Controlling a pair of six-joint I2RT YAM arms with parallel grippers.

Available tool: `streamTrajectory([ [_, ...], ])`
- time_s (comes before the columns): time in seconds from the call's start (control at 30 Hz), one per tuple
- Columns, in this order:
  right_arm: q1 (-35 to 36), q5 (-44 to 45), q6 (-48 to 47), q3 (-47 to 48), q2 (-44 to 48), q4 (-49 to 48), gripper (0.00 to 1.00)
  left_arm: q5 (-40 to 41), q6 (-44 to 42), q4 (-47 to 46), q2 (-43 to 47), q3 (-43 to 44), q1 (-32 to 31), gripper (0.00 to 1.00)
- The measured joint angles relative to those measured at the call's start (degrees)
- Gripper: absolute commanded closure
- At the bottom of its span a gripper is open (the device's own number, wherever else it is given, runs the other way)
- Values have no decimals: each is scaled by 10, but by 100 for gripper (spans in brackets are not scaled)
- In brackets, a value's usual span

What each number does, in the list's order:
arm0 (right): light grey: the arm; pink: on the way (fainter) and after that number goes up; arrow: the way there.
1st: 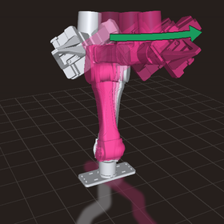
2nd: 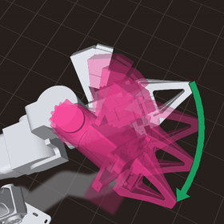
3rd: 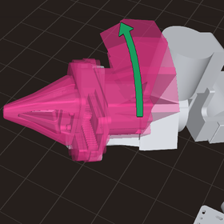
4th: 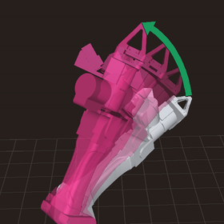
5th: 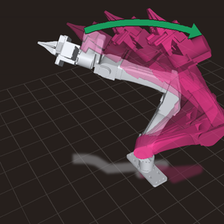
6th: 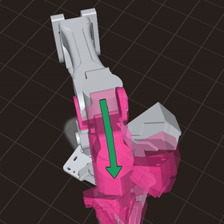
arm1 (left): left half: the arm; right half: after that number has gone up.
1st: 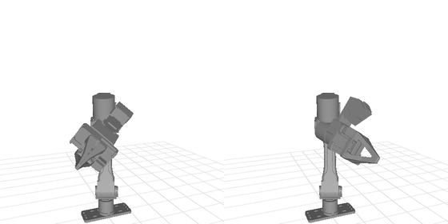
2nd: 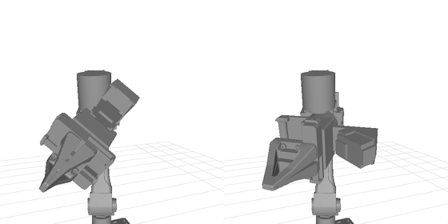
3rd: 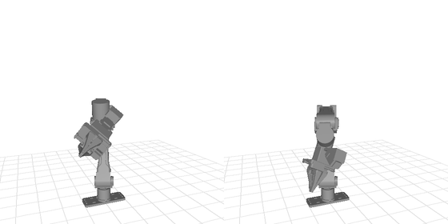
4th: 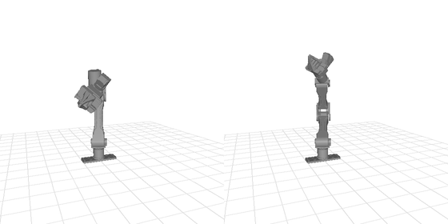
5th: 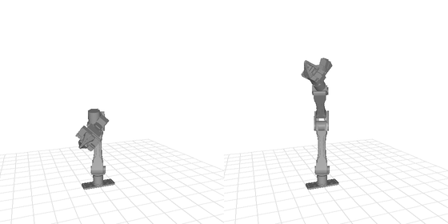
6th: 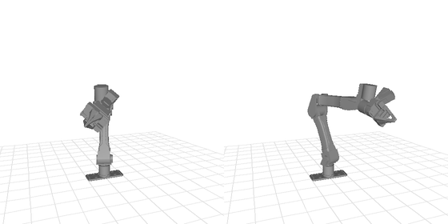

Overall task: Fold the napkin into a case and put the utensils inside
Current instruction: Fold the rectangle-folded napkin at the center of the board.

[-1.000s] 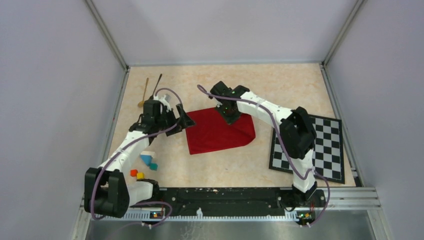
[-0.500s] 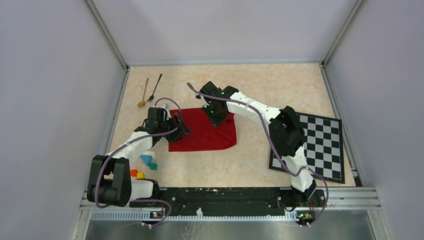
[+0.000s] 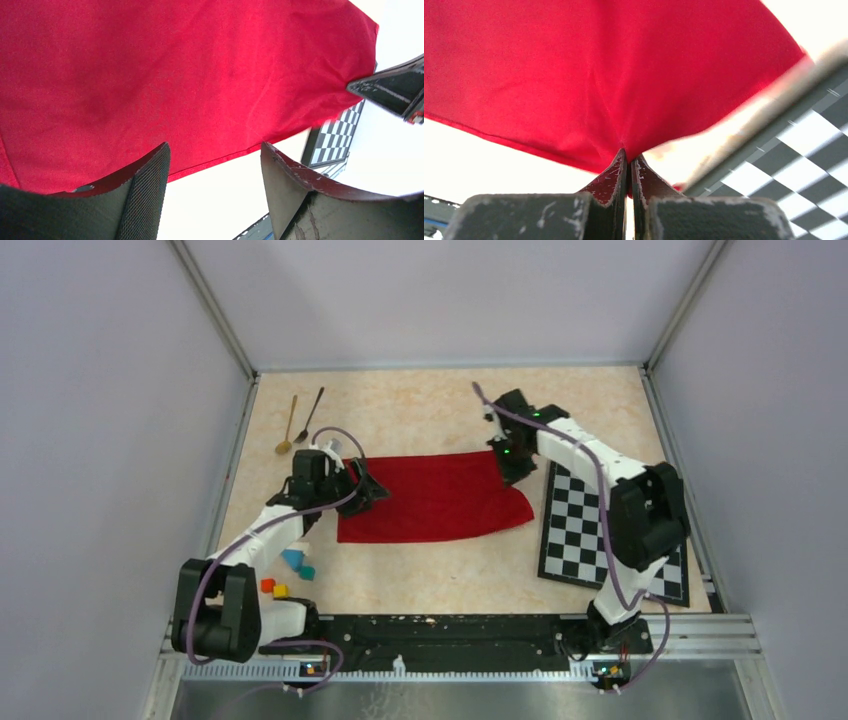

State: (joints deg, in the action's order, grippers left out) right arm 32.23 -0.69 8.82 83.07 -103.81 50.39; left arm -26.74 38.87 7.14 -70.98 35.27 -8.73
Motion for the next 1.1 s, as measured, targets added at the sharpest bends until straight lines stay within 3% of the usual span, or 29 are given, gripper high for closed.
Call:
streamTrajectory([
  [0.13, -98, -6, 0, -53, 55, -17, 100, -24, 5, -8, -23, 15, 0, 30],
  [0.27, -137, -3, -3, -59, 59, -32, 100, -54, 8, -18, -78, 39, 0, 32],
  [0.63, -145, 99, -43, -11, 50, -13, 100, -85, 15, -24, -113, 49, 0, 33],
  [0.8, -145, 100, -49, -4, 50, -8, 100, -61, -12, 7, -127, 90, 0, 48],
  [1.1, -128, 102, -53, 46, 37, 27, 100, 23, -31, 29, -205, 104, -42, 60],
])
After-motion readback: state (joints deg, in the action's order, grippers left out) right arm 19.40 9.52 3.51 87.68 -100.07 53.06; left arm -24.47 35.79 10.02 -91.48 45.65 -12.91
